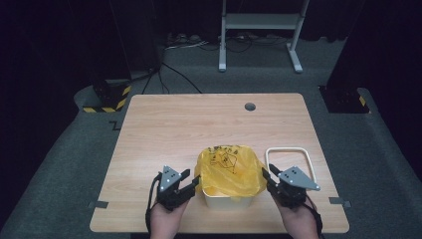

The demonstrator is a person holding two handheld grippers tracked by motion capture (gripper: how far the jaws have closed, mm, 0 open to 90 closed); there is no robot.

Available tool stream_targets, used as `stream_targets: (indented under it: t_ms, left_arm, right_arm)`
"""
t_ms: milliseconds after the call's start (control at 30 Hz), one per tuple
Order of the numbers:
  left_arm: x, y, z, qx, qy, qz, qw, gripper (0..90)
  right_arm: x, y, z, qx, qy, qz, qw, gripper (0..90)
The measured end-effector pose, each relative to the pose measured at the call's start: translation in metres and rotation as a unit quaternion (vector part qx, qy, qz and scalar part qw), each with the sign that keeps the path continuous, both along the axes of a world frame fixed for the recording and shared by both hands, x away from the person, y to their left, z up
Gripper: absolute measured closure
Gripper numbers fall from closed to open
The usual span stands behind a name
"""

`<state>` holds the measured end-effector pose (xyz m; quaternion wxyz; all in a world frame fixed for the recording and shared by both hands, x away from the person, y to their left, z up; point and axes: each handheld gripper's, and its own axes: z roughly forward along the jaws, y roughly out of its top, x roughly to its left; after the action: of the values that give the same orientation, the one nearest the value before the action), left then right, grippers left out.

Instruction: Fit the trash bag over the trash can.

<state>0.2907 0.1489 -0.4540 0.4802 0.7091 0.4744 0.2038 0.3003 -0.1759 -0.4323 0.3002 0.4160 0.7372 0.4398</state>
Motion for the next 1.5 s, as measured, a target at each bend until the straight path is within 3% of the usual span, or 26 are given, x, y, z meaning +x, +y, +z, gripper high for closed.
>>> stream_targets:
  t_ms: [100, 333, 367, 433, 533, 600, 733, 867, 900, 1000, 1067, 1167, 1300, 1433, 1500]
  left_arm:
    - [0.006, -0.002, -0.003, -0.004, 0.003, -0.002, 1.0000, 53.7]
    - [0.030, -0.003, -0.006, 0.000, 0.003, -0.009, 1.0000, 57.6]
    - [0.049, -0.001, -0.004, 0.006, 0.002, -0.006, 1.0000, 57.8]
    - [0.068, 0.002, -0.003, 0.010, 0.002, 0.000, 0.9999, 58.4]
    - [0.089, 0.011, -0.004, 0.005, 0.003, 0.007, 1.0000, 57.1]
    - [0.094, 0.018, -0.002, -0.004, 0.001, 0.015, 0.9999, 52.1]
    - [0.083, 0.032, 0.009, -0.024, -0.021, 0.040, 0.9987, 51.8]
    - [0.064, 0.039, 0.021, -0.031, -0.052, 0.041, 0.9973, 51.1]
    - [0.064, 0.039, 0.021, -0.031, -0.052, 0.041, 0.9973, 50.5]
    - [0.054, 0.040, 0.029, -0.066, -0.070, 0.036, 0.9947, 48.2]
    - [0.055, 0.036, 0.030, -0.068, -0.068, 0.023, 0.9951, 45.7]
    - [0.059, 0.029, 0.024, -0.080, -0.041, -0.001, 0.9959, 44.2]
    - [0.052, 0.024, 0.019, -0.111, -0.035, -0.022, 0.9929, 55.3]
    - [0.046, 0.020, 0.016, -0.114, -0.036, -0.032, 0.9923, 74.3]
    - [0.042, 0.018, 0.019, -0.108, -0.042, -0.023, 0.9931, 82.4]
  right_arm:
    - [0.001, 0.006, -0.008, -0.003, 0.016, 0.009, 0.9998, 70.0]
    - [0.016, 0.014, -0.010, -0.012, 0.007, -0.009, 0.9999, 73.1]
    - [0.027, 0.021, -0.010, -0.019, 0.006, -0.018, 0.9996, 74.2]
    - [0.035, 0.026, -0.010, -0.024, 0.005, -0.022, 0.9994, 73.5]
    - [0.048, 0.033, -0.010, -0.028, 0.003, -0.027, 0.9992, 70.8]
    - [0.055, 0.034, -0.010, -0.026, 0.005, -0.025, 0.9994, 65.9]
    - [0.053, 0.030, -0.010, -0.021, -0.005, -0.025, 0.9995, 65.2]
    - [0.045, 0.023, -0.012, -0.008, -0.013, -0.034, 0.9993, 64.9]
    - [0.043, 0.022, -0.013, -0.008, -0.013, -0.033, 0.9993, 64.9]
    - [0.041, 0.020, -0.013, -0.009, -0.013, -0.037, 0.9992, 64.7]
    - [0.040, 0.019, -0.013, -0.007, -0.016, -0.039, 0.9991, 64.7]
    - [0.039, 0.020, -0.013, -0.009, -0.017, -0.038, 0.9991, 64.6]
    - [0.040, 0.021, -0.017, -0.015, -0.013, -0.036, 0.9991, 64.6]
    - [0.041, 0.023, -0.021, -0.019, -0.008, -0.035, 0.9992, 64.6]
    - [0.041, 0.025, -0.021, -0.022, -0.010, -0.032, 0.9992, 64.8]
